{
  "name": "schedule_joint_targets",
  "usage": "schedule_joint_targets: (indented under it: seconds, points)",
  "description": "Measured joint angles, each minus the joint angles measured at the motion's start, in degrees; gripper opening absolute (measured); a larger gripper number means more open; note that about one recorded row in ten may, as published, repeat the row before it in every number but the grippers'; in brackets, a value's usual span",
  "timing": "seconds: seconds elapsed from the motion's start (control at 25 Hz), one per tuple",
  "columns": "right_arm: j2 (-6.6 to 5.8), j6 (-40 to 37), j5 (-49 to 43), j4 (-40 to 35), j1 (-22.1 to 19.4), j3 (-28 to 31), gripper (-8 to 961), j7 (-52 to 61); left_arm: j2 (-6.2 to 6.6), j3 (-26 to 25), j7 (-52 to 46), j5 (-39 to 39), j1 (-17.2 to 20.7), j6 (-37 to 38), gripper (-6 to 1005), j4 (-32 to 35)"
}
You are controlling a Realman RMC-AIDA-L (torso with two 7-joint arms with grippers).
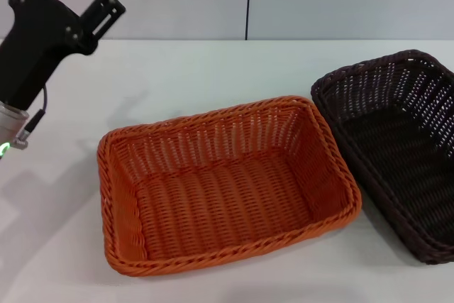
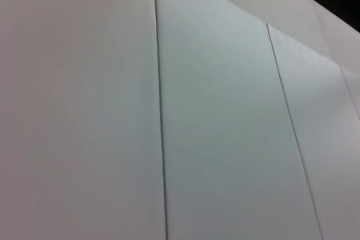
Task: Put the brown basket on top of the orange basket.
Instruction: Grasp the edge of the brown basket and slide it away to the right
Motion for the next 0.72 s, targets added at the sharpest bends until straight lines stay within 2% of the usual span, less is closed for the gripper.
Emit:
schedule_joint_targets:
  seconds: [0.2,0.72]
  points:
    - [1.02,-4.6,-2.7,-0.71,-2.13,-2.48,569,-0.31,-0.32,-2.66,0.16,-0.31,-0.94,-0.32,813,-0.83]
    - [2.73,-7.21,-5.22,-0.3,-3.86,-10.43,570,-2.62,-0.67,-2.14,2.84,-2.87,-1.91,-0.9,813,-1.38]
